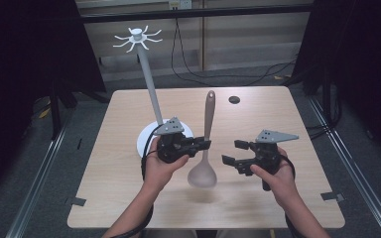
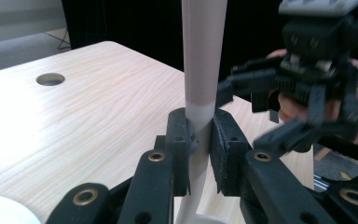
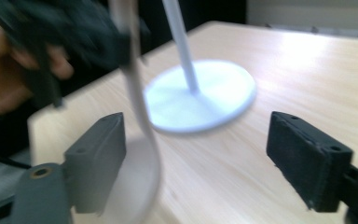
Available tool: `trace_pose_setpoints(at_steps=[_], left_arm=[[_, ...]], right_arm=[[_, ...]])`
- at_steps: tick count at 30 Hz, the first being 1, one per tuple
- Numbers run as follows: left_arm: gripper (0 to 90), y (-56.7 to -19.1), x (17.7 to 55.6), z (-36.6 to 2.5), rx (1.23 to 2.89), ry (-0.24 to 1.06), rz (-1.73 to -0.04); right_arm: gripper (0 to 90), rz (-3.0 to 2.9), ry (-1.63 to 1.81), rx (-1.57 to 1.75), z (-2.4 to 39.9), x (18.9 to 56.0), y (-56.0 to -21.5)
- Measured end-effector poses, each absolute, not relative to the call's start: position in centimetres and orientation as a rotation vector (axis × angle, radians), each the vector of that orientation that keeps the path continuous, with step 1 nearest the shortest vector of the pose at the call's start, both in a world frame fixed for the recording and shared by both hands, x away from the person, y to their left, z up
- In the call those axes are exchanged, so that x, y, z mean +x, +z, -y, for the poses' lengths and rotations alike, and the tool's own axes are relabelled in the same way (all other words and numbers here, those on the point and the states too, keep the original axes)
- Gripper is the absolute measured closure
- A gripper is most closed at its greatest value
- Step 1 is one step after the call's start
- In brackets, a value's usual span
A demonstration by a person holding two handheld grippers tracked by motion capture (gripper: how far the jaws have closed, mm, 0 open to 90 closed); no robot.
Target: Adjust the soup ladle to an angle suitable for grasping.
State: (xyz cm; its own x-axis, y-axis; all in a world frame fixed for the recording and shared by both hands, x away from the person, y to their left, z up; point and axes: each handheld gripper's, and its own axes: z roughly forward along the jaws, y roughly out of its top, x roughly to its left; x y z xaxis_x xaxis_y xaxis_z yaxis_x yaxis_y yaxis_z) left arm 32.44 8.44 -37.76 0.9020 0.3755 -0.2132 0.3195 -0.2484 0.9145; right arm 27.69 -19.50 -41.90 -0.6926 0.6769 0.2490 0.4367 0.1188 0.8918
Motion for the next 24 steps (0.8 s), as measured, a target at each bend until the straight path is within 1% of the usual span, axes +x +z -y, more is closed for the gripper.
trace_pose_setpoints(at_steps=[4,9,16,24], left_arm=[[78.7,-37.2,32.5,-8.9,1.848,0.095,-0.539],[78.7,-36.3,32.9,-9.9,1.805,0.135,-0.587],[78.7,-35.1,33.2,-11.0,1.770,0.187,-0.609],[78.7,-34.1,33.5,-12.5,1.740,0.191,-0.614]], right_arm=[[10.8,-2.177,1.547,1.136,19.8,27.4,-43.4],[5.1,-2.182,1.483,1.158,20.1,27.1,-44.7],[3.7,-2.188,1.450,1.127,19.7,26.9,-44.8],[3.7,-2.205,1.435,1.105,19.1,26.8,-45.0]])
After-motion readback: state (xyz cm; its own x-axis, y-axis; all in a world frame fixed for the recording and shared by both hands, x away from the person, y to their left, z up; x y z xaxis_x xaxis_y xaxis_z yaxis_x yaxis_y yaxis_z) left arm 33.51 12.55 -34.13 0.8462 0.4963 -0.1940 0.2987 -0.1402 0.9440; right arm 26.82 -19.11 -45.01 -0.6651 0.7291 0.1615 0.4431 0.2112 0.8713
